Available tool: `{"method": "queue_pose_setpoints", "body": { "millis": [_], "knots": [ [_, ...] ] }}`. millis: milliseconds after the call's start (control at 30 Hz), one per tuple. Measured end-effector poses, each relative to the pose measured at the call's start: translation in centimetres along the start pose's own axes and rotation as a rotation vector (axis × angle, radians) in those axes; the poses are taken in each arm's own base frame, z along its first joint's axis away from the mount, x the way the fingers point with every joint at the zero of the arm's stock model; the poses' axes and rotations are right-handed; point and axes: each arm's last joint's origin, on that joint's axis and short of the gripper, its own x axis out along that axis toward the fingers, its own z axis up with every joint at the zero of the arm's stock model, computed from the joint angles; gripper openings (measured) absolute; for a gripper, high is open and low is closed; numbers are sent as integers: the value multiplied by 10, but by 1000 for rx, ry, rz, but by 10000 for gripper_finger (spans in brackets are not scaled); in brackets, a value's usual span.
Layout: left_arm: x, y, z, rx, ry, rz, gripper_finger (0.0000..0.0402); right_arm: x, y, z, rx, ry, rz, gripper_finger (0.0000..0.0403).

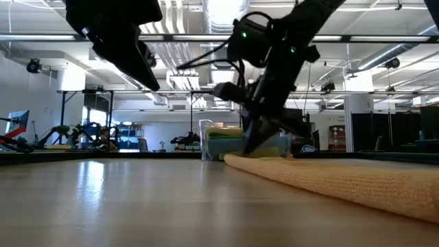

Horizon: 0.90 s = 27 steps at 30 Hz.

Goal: Fold microfiber towels
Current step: Fold the orange microfiber cloth

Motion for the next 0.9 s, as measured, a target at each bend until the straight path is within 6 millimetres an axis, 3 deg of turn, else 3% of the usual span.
{"method": "queue_pose_setpoints", "body": {
  "millis": [200,333,533,733,900],
  "knots": [
    [1,0,-2,1,5,1,144,-26,8,4,-55,-8,-70,11],
    [1,0,-1,1,4,1,144,-52,13,-10,-97,-3,-66,11],
    [1,0,-1,2,4,1,144,-81,24,-69,-101,-3,-12,11],
    [1,0,-1,10,4,1,144,-92,31,-127,-76,64,28,11],
    [1,0,-1,10,4,1,144,-96,30,-163,-49,104,33,11]
  ]
}}
